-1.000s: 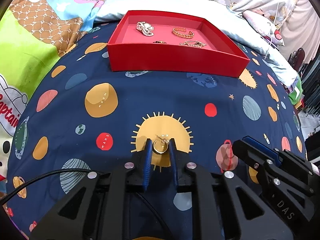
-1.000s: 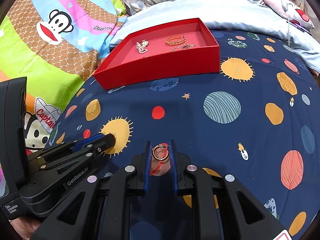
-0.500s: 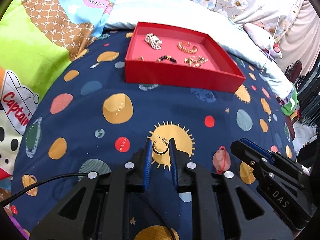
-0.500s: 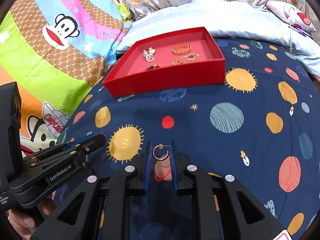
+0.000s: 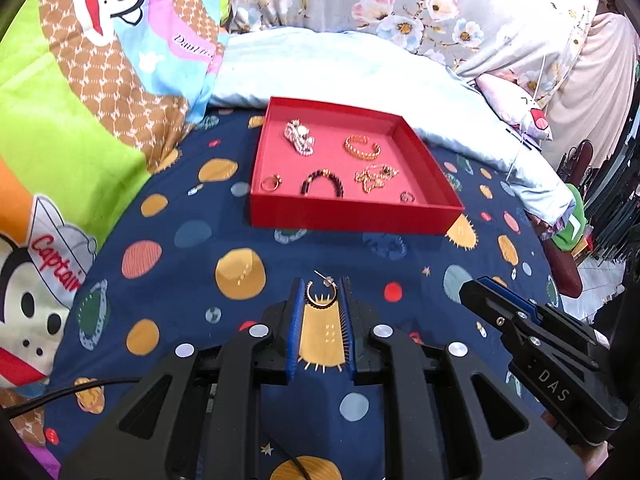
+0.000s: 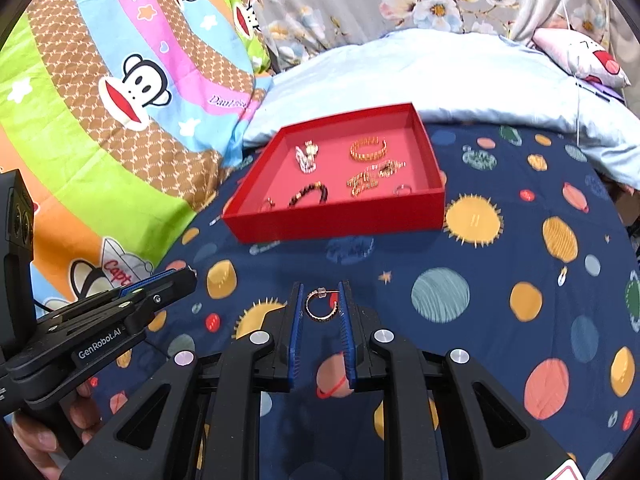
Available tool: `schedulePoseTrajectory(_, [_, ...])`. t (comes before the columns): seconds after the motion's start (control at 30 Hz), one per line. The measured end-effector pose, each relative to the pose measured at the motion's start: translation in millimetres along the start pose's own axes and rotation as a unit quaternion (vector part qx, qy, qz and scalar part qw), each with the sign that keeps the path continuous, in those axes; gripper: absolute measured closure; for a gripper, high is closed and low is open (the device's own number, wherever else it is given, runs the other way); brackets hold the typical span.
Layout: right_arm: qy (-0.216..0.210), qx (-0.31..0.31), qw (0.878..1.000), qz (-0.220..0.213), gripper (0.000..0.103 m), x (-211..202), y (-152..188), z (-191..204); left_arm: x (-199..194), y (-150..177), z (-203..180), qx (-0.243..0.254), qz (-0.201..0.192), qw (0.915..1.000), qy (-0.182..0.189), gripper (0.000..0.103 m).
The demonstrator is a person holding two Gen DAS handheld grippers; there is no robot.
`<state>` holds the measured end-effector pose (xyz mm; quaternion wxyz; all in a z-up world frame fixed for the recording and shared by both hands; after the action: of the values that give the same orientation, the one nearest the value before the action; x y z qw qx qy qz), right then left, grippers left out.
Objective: Organize jewelry
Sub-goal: 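Carry both earrings over the red tray with both tools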
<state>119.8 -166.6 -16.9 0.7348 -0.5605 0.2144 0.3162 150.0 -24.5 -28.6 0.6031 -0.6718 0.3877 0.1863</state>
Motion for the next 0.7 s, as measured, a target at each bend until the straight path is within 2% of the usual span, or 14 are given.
schedulePoseTrajectory(0.27, [0.002, -0.012, 1.000, -0.021, 0.087, -2, -27, 1, -3, -24, -6, 0.006, -0.019, 0.9998, -0.004, 0.087])
schedulePoseTrajectory(0.7, [0.010, -0.024, 0.999, -0.039, 0.087, 12, -72, -10, 1, -83, -17, 0.024, -0.064, 0.9976, -0.009, 0.087])
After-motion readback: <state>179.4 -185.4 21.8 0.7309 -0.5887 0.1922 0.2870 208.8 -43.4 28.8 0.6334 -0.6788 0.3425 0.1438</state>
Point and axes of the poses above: each gripper's, at about its wrist camera, not at the fingertips, and x roughly the way its jaws point, z to its left, y to its underside, the point moved 7 cm from there along x, roughly the way its jaws point, and after that the axes turned 2 degrees about -z, right-handed, at the moved point
